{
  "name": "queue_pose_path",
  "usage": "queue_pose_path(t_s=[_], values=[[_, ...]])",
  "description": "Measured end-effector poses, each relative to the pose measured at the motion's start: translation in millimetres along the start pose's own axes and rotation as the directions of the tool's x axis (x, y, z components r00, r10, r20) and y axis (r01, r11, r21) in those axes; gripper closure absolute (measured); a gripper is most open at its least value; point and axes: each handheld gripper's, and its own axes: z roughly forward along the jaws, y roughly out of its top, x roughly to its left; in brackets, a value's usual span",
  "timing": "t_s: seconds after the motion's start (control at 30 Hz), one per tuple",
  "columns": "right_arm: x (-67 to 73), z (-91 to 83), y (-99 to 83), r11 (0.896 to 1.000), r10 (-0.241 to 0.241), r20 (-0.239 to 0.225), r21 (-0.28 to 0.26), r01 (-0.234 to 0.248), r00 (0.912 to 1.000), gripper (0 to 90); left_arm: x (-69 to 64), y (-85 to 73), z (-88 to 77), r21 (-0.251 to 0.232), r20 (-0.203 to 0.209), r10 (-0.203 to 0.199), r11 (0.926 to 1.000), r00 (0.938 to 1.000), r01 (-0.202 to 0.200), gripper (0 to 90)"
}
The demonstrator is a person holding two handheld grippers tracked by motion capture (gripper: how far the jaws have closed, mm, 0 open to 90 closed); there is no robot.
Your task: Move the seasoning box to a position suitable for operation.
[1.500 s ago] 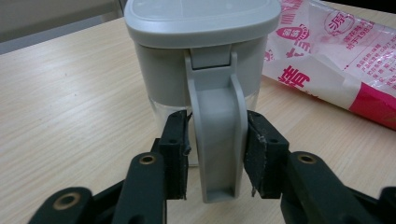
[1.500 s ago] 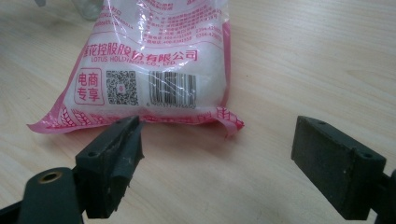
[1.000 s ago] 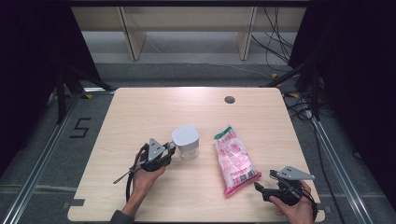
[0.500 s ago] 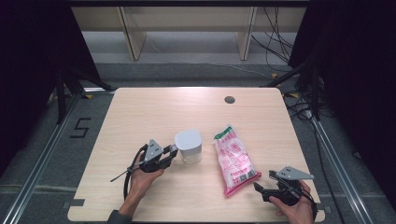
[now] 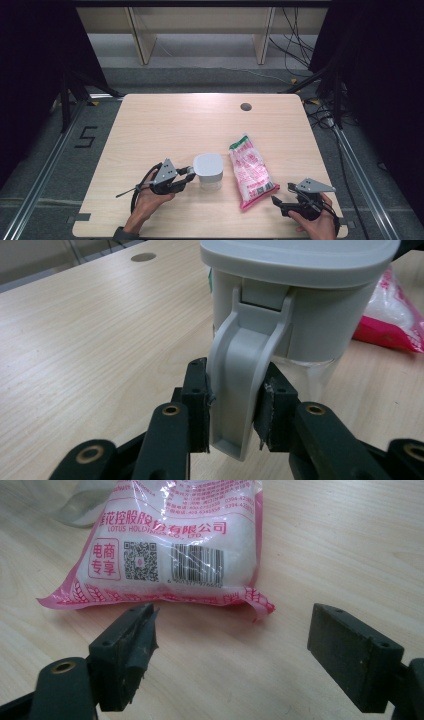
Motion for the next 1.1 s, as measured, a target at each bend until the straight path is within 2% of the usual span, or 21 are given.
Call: queue_pose_path(t_s=[0.03,0.07,0.1,0.23,0.27,0.3,0.4,0.47,0.5,0.53,0.57,0.63,0.67,0.73,0.77,0.83,0.87,0.9,1.0,1.07,1.1], values=[[2.5,0.0,-0.2,1.0,0.021,-0.002,0.007,-0.021,0.9998,20.4,0.0,0.1,-0.2,-0.003,0.006,0.005,1.0,1.0,-0.005,69.4],[0.2,0.1,0.2,1.0,-0.014,0.005,0.004,0.014,0.9999,20.5,-0.5,0.0,0.0,-0.004,0.019,0.002,1.0,0.9998,-0.002,69.4],[2.6,0.6,-0.2,1.0,0.018,-0.006,0.009,-0.018,0.9998,20.5,-0.5,0.0,-0.1,-0.003,0.024,0.002,1.0,0.9997,-0.002,69.4],[3.2,1.1,0.0,1.0,0.023,-0.007,0.009,-0.023,0.9997,20.6,0.0,0.6,0.1,0.003,0.018,0.011,0.9999,0.9998,-0.011,69.3],[0.7,1.3,0.2,1.0,0.003,-0.011,0.007,-0.002,0.9999,20.6,2.0,1.5,0.1,0.005,0.022,0.042,0.9991,0.9988,-0.043,69.3],[0.5,1.5,0.1,1.0,0.001,-0.01,0.009,-0.001,1.0,20.6,0.0,0.9,0.5,0.005,0.014,0.006,1.0,0.9999,-0.006,69.3],[0.3,1.5,0.0,1.0,0.004,-0.012,0.007,-0.004,0.9999,20.7,0.8,1.8,2.0,0.011,-0.021,0.012,0.9999,0.9997,-0.012,69.5],[0.0,1.2,0.0,1.0,0.003,-0.01,0.005,-0.003,0.9999,20.7,2.1,1.9,2.0,0.013,-0.022,0.019,0.9997,0.9996,-0.019,69.8],[0.0,2.0,0.0,1.0,0.004,0.006,0.007,-0.004,1.0,20.7,2.1,1.4,2.3,0.011,-0.031,0.006,0.9999,0.9995,-0.006,69.9],[-0.6,1.5,0.0,1.0,0.001,-0.01,0.008,0.0,0.9999,20.7,2.2,1.1,3.1,0.006,-0.039,-0.003,1.0,0.9993,0.003,70.1],[-0.1,1.6,0.2,1.0,0.011,-0.017,0.009,-0.011,0.9998,20.7,2.4,1.4,3.1,0.01,-0.054,0.012,0.9999,0.9985,-0.011,70.4],[-0.1,3.4,0.3,1.0,0.011,0.003,0.01,-0.011,0.9999,20.7,0.0,1.8,3.0,0.016,-0.06,0.017,0.9998,0.998,-0.016,70.4],[2.8,2.7,0.1,0.999,0.039,-0.004,0.017,-0.039,0.9992,20.7,-0.4,1.6,3.1,0.014,-0.05,0.006,0.9999,0.9988,-0.005,70.3],[2.3,3.1,0.3,0.999,0.033,-0.004,0.013,-0.032,0.9995,20.7,0.2,1.3,3.1,0.01,-0.032,-0.006,0.9999,0.9995,0.007,70.1],[-0.7,2.8,0.3,1.0,0.006,-0.013,0.007,-0.006,0.9999,20.7,0.6,1.4,2.6,0.017,-0.028,0.003,0.9999,0.9996,-0.002,69.8],[-1.2,2.0,0.0,1.0,0.006,-0.01,0.005,-0.006,0.9999,20.7,-1.5,1.6,0.7,0.058,-0.02,0.032,0.9979,0.9993,-0.031,69.2],[0.6,1.5,-0.4,1.0,0.027,-0.01,0.004,-0.027,0.9996,20.7,-2.4,1.8,-1.3,0.068,-0.025,0.053,0.9964,0.9983,-0.052,68.8],[-1.7,1.0,0.1,1.0,-0.006,0.0,0.0,0.006,1.0,20.7,-3.6,1.6,-2.4,0.069,-0.009,0.043,0.9967,0.999,-0.042,68.5],[-1.8,1.1,-0.2,1.0,-0.008,-0.001,0.002,0.008,1.0,20.7,-4.2,2.9,-8.0,0.088,0.026,0.064,0.9939,0.9976,-0.066,67.4],[-1.8,2.0,-0.1,1.0,-0.012,0.008,0.006,0.012,0.9999,20.7,-5.9,5.7,-12.2,0.096,0.09,0.096,0.9899,0.9913,-0.104,62.0],[1.2,2.3,-0.2,1.0,0.027,0.0,0.016,-0.027,0.9996,20.7,-7.8,7.4,-13.6,0.082,0.099,0.103,0.9904,0.9898,-0.111,59.4]])
